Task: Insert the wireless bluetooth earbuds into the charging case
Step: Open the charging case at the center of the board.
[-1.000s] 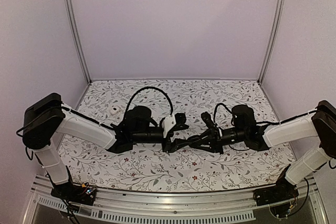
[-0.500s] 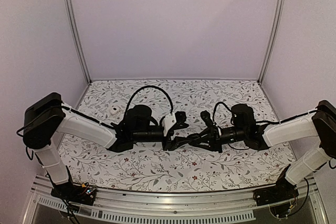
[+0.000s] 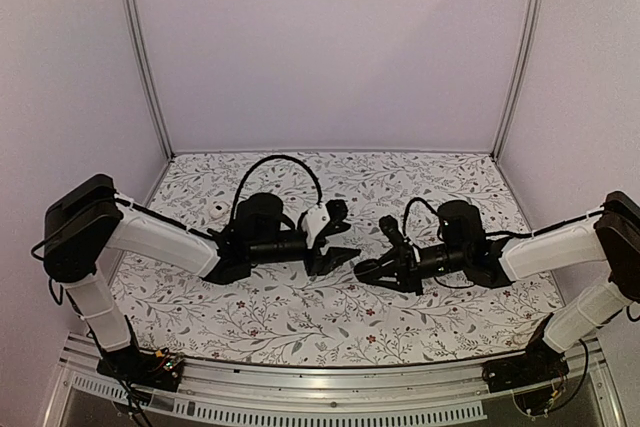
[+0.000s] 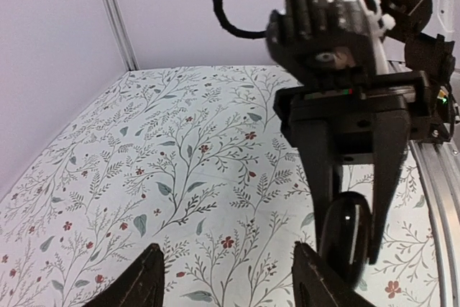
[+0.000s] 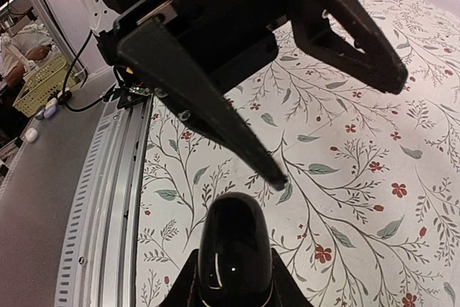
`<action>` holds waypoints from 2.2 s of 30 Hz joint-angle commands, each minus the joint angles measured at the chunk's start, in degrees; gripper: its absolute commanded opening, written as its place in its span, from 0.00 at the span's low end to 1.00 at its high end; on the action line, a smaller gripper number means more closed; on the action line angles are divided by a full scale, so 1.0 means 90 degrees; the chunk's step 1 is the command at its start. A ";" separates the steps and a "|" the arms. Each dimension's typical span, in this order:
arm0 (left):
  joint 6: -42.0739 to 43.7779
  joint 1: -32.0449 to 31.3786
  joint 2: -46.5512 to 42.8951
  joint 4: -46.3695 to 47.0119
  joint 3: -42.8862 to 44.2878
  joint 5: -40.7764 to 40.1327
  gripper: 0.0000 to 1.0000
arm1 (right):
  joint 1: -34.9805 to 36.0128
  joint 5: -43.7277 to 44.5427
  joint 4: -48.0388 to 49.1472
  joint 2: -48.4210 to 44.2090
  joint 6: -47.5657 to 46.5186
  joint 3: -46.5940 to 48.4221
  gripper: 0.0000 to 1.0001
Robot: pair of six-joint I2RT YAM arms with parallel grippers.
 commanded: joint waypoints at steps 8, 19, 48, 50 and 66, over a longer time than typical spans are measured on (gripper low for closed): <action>0.0262 0.0068 -0.0435 0.0327 -0.0292 0.0874 0.61 | 0.0134 -0.0247 0.0046 0.0042 -0.0046 0.0207 0.00; 0.0318 -0.0115 -0.0120 -0.0019 0.0003 0.1120 0.61 | 0.0134 -0.0309 0.0028 0.0107 -0.0020 0.0290 0.00; 0.0579 -0.0179 0.0012 -0.0368 0.0162 0.0406 0.59 | 0.0141 -0.0402 -0.0074 0.0098 -0.0063 0.0354 0.00; 0.0535 -0.0125 -0.0030 -0.0332 0.0159 0.0225 0.58 | 0.0151 -0.0401 -0.0096 0.0096 -0.0085 0.0349 0.00; 0.0500 0.0078 -0.0375 0.0078 -0.0181 -0.0337 0.58 | 0.0279 -0.0348 -0.0225 0.0117 -0.0208 0.0422 0.00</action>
